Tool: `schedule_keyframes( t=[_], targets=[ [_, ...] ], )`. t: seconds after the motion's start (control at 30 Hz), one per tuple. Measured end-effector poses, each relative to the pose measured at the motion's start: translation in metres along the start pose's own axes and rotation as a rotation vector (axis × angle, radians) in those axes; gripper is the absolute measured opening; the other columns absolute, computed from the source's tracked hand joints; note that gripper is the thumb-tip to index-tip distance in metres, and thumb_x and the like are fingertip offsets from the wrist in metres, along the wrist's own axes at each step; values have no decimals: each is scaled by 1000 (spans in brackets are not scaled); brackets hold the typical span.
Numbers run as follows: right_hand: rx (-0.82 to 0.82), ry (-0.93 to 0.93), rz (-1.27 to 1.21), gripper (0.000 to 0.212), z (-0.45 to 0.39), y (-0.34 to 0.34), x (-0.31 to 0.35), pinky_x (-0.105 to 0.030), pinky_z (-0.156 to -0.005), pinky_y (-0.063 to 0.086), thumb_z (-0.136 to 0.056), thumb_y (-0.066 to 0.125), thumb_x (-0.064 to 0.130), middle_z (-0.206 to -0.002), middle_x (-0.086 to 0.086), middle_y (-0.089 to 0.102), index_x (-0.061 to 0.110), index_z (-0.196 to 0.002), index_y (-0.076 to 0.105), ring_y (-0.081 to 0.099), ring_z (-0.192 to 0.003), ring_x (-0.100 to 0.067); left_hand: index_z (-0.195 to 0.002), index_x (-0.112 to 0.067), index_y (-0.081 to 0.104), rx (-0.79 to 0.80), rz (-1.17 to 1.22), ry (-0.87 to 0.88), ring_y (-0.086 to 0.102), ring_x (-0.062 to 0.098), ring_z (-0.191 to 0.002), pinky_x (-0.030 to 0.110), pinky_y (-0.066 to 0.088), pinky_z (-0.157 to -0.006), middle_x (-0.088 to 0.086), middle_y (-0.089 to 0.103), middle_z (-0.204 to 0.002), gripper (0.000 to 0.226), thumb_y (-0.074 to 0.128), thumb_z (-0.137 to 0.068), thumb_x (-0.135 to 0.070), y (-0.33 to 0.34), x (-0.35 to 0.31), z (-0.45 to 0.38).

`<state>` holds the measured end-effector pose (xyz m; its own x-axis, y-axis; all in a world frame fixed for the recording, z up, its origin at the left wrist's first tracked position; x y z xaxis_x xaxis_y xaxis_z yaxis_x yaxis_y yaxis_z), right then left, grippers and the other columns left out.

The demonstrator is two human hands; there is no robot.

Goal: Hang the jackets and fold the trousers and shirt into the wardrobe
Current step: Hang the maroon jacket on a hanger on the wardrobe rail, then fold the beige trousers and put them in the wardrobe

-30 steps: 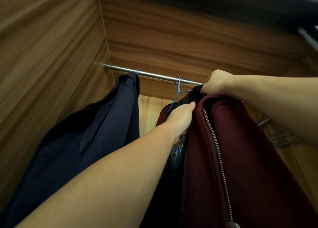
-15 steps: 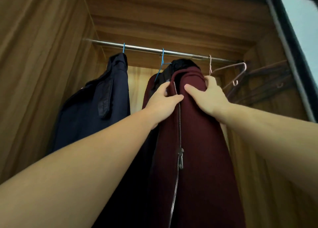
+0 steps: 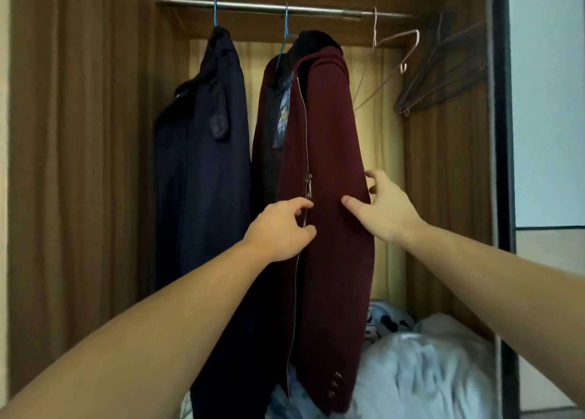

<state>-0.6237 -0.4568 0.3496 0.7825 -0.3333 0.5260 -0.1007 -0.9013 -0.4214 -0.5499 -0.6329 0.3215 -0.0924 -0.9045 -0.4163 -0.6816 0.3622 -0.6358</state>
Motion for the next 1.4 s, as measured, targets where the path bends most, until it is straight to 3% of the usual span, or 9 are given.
schedule_keyframes(
  t=[0.07, 0.13, 0.2, 0.37, 0.63, 1.0, 1.17, 1.4],
  targets=[
    [66, -19, 204, 69, 28, -1, -13, -27, -90, 46, -86, 62, 47, -130, 4, 53, 28, -145, 32, 55, -110, -10, -126, -39, 59, 81, -93, 3, 59, 13, -110, 31, 50, -91, -8, 61, -123, 42, 63, -84, -42, 13, 5, 17],
    [134, -2, 391, 68, 60, -2, -32, -39, -97, 47, -87, 59, 51, -138, -1, 45, 32, -146, 30, 52, -121, -22, -123, -39, 61, 165, -151, 24, 61, 11, -102, 26, 48, -81, -10, 61, -124, 40, 61, -84, -46, 31, 12, 37],
    [185, 27, 540, 66, 94, -2, -50, -39, -93, 49, -87, 57, 50, -137, 0, 44, 33, -145, 30, 53, -119, -24, -125, -39, 60, 206, -182, 58, 61, 11, -103, 26, 48, -80, -11, 62, -123, 42, 60, -84, -48, 48, 20, 58],
    [193, 267, 707, 65, 180, -15, -86, -37, -93, 47, -87, 57, 52, -137, 4, 43, 32, -144, 33, 51, -120, -23, -131, -35, 55, 231, -176, 285, 52, 15, -117, 38, 47, -94, -11, 60, -126, 47, 56, -86, -50, 89, 24, 101],
    [108, 695, 919, 68, 369, -69, -73, -38, -97, 44, -87, 55, 54, -147, 4, 39, 36, -146, 27, 48, -124, -23, -135, -36, 50, 474, 4, 493, 46, 18, -125, 33, 39, -99, -13, 51, -138, 55, 59, -82, -47, 165, 3, 197],
    [-236, 1062, 1052, 69, 628, -160, 101, -40, -97, 50, -86, 57, 55, -144, 6, 43, 35, -145, 30, 53, -121, -19, -139, -33, 47, 729, 321, 850, 44, 20, -130, 37, 41, -103, -7, 48, -143, 60, 57, -82, -50, 151, -157, 394],
    [-404, 1277, 1132, 68, 775, -170, 222, -40, -101, 45, -86, 57, 51, -144, 5, 42, 30, -145, 31, 47, -126, -19, -138, -40, 44, 829, 420, 1079, 45, 19, -129, 39, 43, -101, -10, 46, -145, 62, 52, -80, -60, 87, -221, 537],
    [-686, 1625, 1298, 74, 931, -149, 429, -39, -101, 43, -84, 58, 54, -143, 3, 43, 27, -147, 31, 47, -128, -20, -137, -41, 46, 951, 628, 1444, 42, 15, -131, 37, 41, -101, -13, 44, -144, 56, 56, -83, -53, -35, -292, 703]
  ],
)
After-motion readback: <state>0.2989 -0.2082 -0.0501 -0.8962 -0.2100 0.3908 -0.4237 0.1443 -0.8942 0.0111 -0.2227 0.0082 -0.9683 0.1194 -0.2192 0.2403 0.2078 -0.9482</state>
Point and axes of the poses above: each hand's wrist, its own z-axis away from the middle knuckle, its own y-axis out of the palm, x = y × z, the point moved 9 cm from there along -z, towards the middle knuckle
